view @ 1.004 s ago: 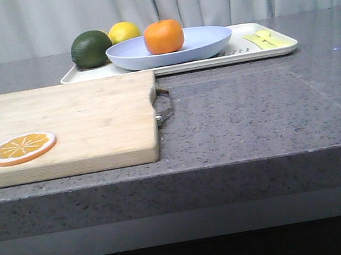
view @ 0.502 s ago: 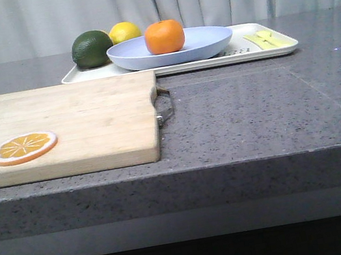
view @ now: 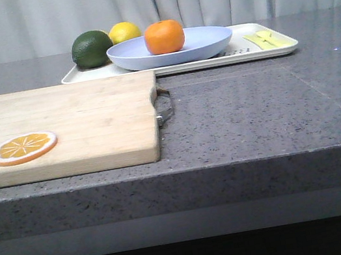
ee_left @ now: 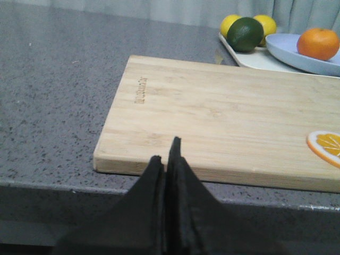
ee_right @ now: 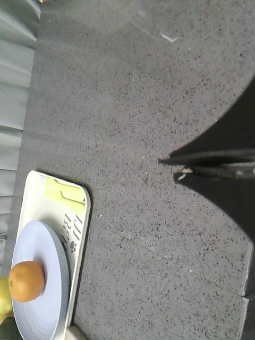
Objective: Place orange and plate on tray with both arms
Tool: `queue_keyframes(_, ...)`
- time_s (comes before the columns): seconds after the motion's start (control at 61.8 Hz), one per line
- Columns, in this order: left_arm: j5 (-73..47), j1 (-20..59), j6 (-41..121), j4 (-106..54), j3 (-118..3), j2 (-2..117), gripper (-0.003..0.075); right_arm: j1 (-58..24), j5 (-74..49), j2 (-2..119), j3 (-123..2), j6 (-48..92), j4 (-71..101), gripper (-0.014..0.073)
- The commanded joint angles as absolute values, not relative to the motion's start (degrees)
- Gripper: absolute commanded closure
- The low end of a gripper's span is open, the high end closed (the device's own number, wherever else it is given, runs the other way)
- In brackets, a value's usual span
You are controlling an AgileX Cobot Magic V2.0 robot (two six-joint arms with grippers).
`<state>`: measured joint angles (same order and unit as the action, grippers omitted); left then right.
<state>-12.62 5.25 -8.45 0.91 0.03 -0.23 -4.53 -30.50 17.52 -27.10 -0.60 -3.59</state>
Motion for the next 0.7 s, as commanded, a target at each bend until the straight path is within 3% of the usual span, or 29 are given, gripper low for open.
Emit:
queue_keyframes(0.0,-6.5,4.0,-8.9,0.0,0.4,-1.5,0.0738,-4.4,-25.9,17.9,-28.7,0.0,-4.3,0.0652)
queue_keyframes(0.68,-5.2,1.4,-8.9,0.0,0.4,-1.4,0.0738,-4.4,-25.9,17.9,-28.7,0.0,-4.3,0.0652)
